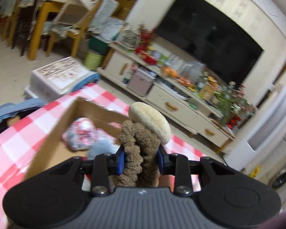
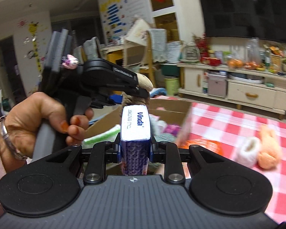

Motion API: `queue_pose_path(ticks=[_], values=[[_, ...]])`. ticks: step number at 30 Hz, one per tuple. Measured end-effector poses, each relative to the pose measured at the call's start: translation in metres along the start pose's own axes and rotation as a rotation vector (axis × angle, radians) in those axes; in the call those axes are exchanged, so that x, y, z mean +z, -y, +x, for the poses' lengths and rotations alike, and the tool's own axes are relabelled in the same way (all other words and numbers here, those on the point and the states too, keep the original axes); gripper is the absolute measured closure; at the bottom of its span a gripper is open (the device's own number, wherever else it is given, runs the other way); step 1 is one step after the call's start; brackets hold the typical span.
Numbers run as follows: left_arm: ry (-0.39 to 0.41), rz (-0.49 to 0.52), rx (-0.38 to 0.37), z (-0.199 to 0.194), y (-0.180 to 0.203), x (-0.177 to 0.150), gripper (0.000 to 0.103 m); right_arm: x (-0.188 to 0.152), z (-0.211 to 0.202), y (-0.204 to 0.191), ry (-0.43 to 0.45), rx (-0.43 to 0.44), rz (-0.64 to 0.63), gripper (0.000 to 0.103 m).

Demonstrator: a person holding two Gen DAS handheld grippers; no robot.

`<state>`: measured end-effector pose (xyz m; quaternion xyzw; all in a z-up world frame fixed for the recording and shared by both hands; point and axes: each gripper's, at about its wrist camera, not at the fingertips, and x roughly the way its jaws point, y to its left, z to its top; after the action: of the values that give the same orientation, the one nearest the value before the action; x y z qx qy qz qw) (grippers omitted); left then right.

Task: Organize soft objects
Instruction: 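Lift the ring and tissue pack and carry both over the cardboard box, then lower the ring and tissue pack into the box and open both grippers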

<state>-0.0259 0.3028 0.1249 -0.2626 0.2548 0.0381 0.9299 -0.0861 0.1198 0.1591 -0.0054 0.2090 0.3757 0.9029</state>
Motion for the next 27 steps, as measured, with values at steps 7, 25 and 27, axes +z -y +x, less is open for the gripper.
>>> queue_pose_path(ticks=[7,25,27], values=[[-0.019,-0.044,0.084,0.015,-0.026,0.009,0.072,-0.003,0.027,-0.016,-0.058,0.044,-0.058,0.073],[-0.008,0.0,0.201,0.013,-0.035,0.011,0.037,-0.021,0.031,-0.01,-0.088,0.005,-0.014,0.027],[0.017,0.016,0.224,0.009,-0.033,0.011,0.034,-0.023,0.023,-0.007,-0.071,-0.003,0.0,0.013]])
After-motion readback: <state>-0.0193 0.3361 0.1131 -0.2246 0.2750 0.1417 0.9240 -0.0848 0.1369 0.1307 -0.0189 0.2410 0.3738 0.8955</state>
